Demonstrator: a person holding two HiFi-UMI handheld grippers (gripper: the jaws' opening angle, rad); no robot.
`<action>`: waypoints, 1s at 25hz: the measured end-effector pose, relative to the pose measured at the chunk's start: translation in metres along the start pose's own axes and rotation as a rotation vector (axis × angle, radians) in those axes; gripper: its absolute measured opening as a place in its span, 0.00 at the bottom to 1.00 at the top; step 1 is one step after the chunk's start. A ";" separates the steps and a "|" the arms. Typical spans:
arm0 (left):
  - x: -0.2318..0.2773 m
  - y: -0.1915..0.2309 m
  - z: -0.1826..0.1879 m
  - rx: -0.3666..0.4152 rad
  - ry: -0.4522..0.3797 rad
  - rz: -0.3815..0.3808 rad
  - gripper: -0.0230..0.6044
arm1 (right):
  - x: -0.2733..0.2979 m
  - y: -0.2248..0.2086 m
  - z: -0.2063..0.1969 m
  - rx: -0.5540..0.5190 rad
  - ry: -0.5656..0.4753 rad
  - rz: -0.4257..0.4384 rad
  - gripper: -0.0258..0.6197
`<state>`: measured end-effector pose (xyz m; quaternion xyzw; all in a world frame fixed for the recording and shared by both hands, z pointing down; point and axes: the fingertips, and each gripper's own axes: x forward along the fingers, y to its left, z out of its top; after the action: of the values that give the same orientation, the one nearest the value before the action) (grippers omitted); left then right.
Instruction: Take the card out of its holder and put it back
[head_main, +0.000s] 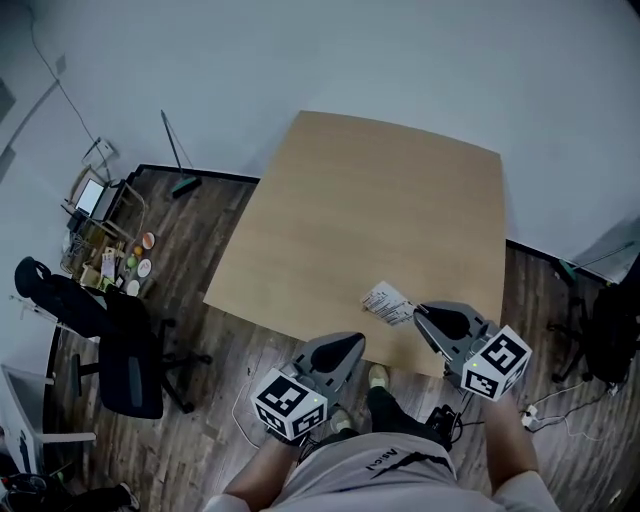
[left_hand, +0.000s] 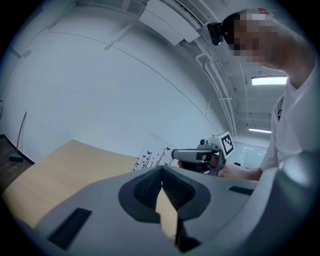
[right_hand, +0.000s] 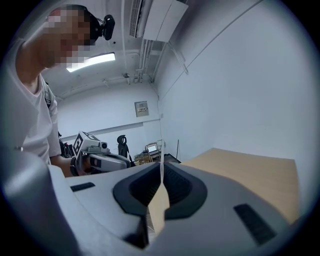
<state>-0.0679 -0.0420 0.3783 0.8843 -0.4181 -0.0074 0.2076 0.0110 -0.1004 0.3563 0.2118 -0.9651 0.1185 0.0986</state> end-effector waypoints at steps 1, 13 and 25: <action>-0.004 -0.002 0.003 0.007 -0.006 0.003 0.06 | -0.002 0.004 0.003 -0.002 -0.005 -0.006 0.08; -0.038 -0.033 0.035 0.124 -0.087 0.023 0.06 | -0.019 0.047 0.024 -0.033 -0.051 -0.019 0.08; -0.041 -0.025 0.036 0.069 -0.107 0.029 0.06 | -0.019 0.044 0.021 -0.016 -0.044 -0.023 0.08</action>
<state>-0.0834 -0.0104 0.3291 0.8832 -0.4413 -0.0373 0.1544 0.0062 -0.0605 0.3232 0.2245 -0.9655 0.1049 0.0805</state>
